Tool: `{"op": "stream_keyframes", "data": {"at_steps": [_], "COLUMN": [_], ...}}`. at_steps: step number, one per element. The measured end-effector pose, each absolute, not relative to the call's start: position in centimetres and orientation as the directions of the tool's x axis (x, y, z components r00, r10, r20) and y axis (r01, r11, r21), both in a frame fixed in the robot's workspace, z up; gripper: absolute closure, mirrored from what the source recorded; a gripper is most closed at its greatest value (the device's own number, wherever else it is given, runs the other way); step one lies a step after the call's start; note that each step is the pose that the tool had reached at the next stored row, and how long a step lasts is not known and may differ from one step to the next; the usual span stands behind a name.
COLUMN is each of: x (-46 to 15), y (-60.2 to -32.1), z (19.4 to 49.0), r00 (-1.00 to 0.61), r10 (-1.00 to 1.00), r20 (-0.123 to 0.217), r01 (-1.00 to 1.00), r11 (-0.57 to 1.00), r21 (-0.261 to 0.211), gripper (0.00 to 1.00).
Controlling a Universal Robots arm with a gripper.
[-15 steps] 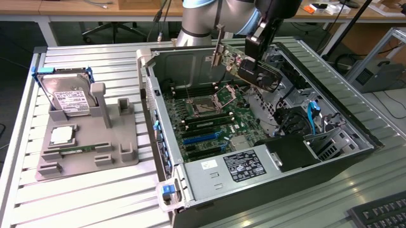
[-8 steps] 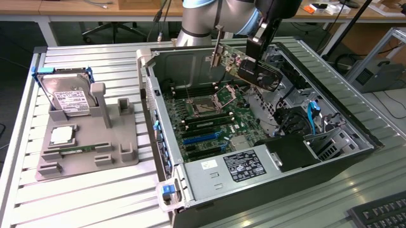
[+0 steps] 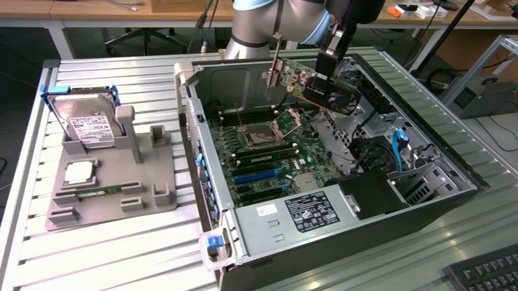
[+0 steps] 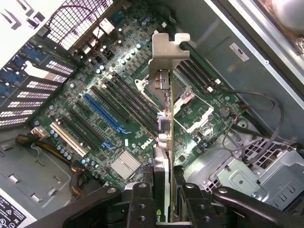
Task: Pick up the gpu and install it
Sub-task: 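Insert the gpu into the slot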
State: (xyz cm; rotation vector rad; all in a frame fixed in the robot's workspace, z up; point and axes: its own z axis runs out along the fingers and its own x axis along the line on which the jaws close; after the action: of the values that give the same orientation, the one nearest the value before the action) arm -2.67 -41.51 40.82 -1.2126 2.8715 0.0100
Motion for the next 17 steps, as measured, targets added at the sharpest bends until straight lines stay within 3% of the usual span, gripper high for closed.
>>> {"op": "stream_keyframes", "data": {"at_steps": [17], "x": [-2.67], "y": [-41.51], "z": [40.79], "r00": [-0.602], "r10": [-0.798], "r20": [-0.025], "r01": [-0.798], "r11": [0.603], "r21": [-0.004], "gripper": [0.73]}}
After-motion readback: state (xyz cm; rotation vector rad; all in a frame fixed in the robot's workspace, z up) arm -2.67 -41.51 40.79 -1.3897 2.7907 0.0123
